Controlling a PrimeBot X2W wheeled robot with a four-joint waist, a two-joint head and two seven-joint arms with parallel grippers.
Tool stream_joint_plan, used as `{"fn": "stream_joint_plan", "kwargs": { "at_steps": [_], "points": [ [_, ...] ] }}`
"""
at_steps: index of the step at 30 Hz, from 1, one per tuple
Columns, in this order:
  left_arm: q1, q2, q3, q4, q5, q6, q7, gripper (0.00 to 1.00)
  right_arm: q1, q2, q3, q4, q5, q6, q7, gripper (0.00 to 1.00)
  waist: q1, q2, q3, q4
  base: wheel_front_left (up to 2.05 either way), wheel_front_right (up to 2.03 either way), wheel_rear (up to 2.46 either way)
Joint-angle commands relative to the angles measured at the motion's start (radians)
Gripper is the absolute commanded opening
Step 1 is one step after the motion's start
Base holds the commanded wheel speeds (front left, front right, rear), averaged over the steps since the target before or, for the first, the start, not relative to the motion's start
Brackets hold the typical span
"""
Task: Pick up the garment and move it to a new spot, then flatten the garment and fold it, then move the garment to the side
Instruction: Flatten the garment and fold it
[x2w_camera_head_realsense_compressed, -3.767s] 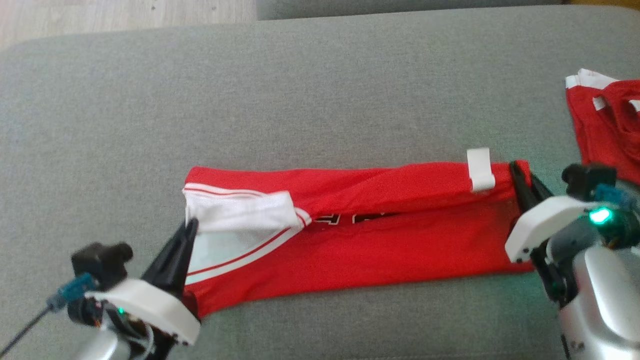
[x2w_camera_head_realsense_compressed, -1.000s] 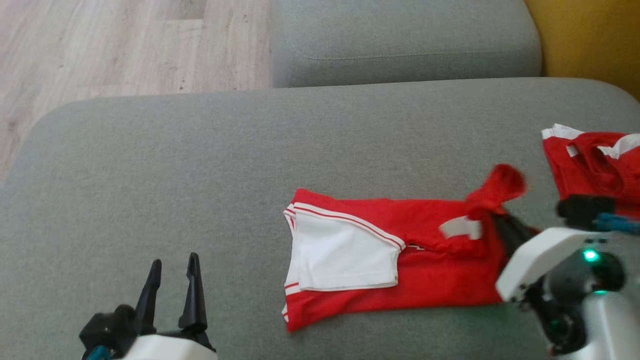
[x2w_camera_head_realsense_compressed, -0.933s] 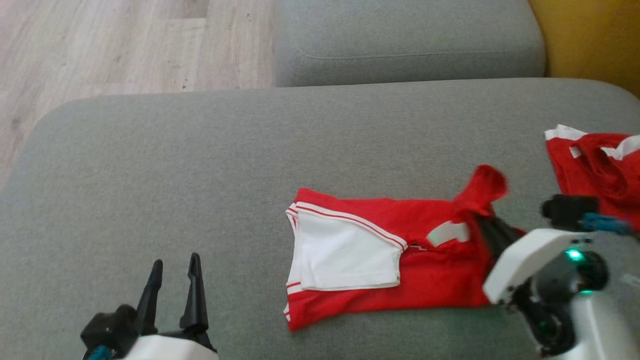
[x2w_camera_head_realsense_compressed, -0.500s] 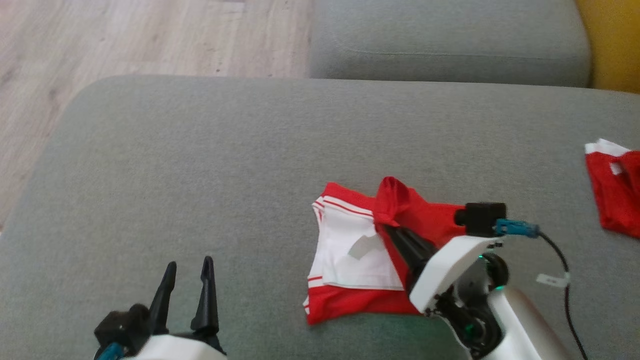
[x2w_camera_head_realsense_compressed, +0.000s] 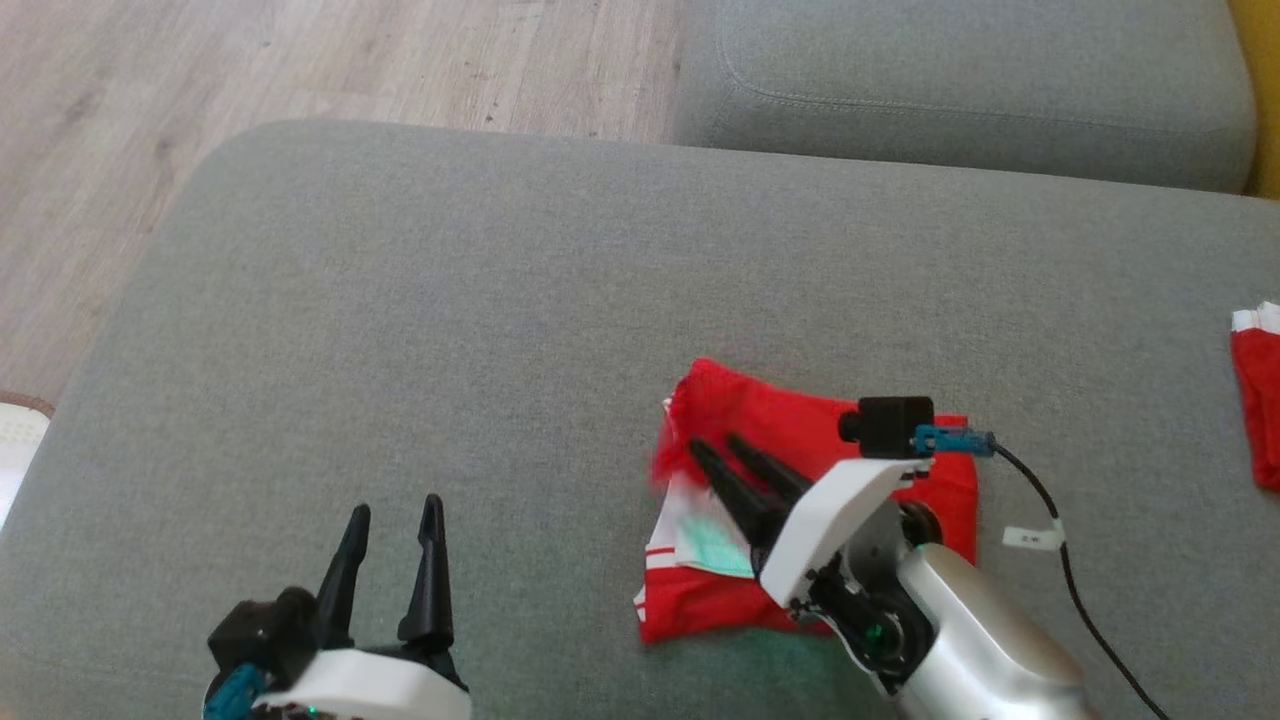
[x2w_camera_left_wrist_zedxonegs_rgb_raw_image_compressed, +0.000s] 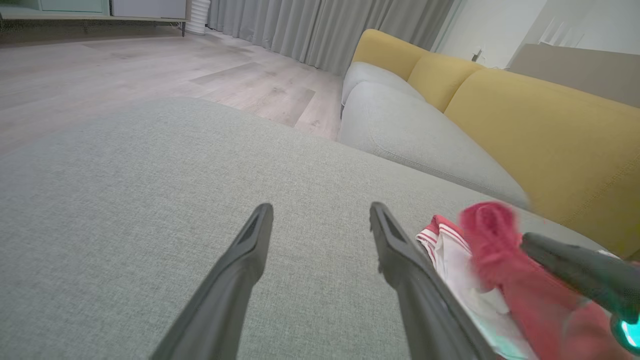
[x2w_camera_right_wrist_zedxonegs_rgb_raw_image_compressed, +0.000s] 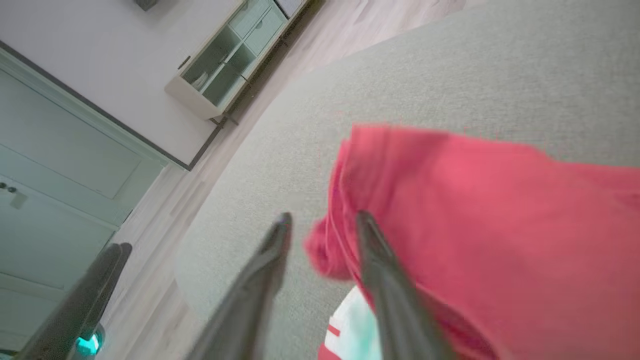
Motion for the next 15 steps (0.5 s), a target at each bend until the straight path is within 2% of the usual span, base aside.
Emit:
{"fn": "stream_joint_plan", "kwargs": {
  "at_steps": [1, 5, 8, 15],
  "points": [
    [-0.052, 0.007, 0.03, -0.023, 0.005, -0.005, -0.009, 1.0, -0.056, 0.006, 0.023, -0.026, 0.018, 0.007, -0.021, 1.0, -0.0001, -0.0001, -0.001, 0.0, 0.0, 0.0, 0.0],
    [-0.053, 0.001, 0.025, -0.019, 0.004, -0.005, -0.009, 1.0, -0.096, 0.006, 0.057, -0.002, 0.082, 0.007, -0.077, 1.0, -0.0001, -0.0001, -0.003, -0.004, 0.0, 0.0, 0.0],
    [-0.052, -0.002, 0.022, -0.019, 0.004, -0.005, -0.01, 1.0, -0.13, 0.006, 0.057, 0.019, 0.088, 0.007, -0.12, 1.0, -0.0001, -0.0001, -0.004, -0.012, 0.0, 0.0, 0.0],
    [-0.054, -0.007, 0.013, -0.016, 0.007, -0.01, -0.013, 1.0, -0.18, 0.006, -0.05, 0.109, -0.102, 0.007, -0.232, 1.0, -0.0001, -0.0001, -0.008, -0.041, 0.0, 0.0, 0.0]
  ]
}}
